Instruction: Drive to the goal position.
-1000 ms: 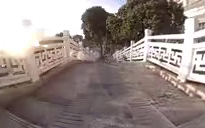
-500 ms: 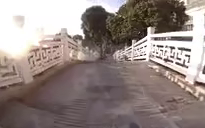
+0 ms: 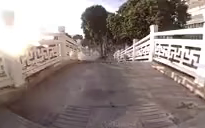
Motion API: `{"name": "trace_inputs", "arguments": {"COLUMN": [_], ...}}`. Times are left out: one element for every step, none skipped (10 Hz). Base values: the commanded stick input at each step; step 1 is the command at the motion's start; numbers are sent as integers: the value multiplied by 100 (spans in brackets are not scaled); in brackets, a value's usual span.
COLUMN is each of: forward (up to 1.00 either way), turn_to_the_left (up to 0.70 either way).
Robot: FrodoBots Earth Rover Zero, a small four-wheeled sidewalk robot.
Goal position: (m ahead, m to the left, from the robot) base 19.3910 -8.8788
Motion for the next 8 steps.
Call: {"name": "trace_inputs", "arguments": {"forward": [45,45,45,45,45,45,45,45], "turn_to_the_left": [0,0,0,0,0,0,0,0]}}
